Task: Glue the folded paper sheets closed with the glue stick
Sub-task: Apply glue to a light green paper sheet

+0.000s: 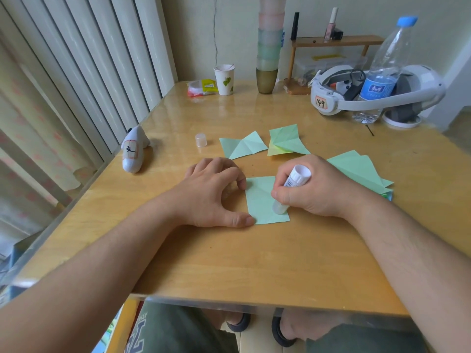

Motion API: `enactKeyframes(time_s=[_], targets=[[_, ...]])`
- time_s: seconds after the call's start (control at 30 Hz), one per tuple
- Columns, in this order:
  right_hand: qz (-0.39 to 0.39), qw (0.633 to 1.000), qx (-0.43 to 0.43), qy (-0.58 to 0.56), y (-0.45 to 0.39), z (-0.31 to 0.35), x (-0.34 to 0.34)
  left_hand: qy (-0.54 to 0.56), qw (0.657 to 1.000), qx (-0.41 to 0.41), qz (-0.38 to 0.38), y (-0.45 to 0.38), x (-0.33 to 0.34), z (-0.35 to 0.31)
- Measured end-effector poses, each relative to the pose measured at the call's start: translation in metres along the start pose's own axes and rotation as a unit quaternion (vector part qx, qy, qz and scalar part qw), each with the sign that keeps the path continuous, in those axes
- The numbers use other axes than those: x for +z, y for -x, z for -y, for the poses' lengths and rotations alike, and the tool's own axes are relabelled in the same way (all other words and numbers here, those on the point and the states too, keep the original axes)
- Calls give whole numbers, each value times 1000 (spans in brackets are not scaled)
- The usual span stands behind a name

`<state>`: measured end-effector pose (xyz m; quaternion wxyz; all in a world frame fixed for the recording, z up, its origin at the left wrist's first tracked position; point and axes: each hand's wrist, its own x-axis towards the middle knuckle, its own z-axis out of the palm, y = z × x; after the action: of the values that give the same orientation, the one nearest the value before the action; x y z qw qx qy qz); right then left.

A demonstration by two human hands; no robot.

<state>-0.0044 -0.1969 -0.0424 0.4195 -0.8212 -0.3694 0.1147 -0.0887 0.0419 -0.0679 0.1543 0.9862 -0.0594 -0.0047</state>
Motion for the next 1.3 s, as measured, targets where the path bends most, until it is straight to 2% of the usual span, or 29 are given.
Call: enactKeyframes(time_s=[0.3, 0.5, 0.63, 0.77, 0.83, 0.97, 1.03, 1.3], targets=[[0, 1000, 10, -1, -1, -4, -1, 0, 1000, 0, 2, 0, 0, 0], [-70, 991, -22, -115, -5, -6, -4, -5, 1000, 6, -3, 0, 0, 0], [-56, 987, -52, -143, -5, -2, 7, -1, 1000, 9, -9, 0, 2, 0], [-28, 991, -58, -119, -5, 0, 15, 10, 1000, 8, -3, 0, -1, 3], [-21, 994, -52, -95, -4, 1, 17, 62, 998, 11, -12, -1, -4, 6], [-25, 996, -45, -67, -3, 2, 17, 155, 983, 11, -98, -7, 0, 14], [-23, 997, -45, -58, -2, 3, 18, 136, 985, 4, -109, -9, 3, 12], [9, 999, -44, -19, -2, 4, 20, 75, 995, -4, -64, -7, 4, 2]])
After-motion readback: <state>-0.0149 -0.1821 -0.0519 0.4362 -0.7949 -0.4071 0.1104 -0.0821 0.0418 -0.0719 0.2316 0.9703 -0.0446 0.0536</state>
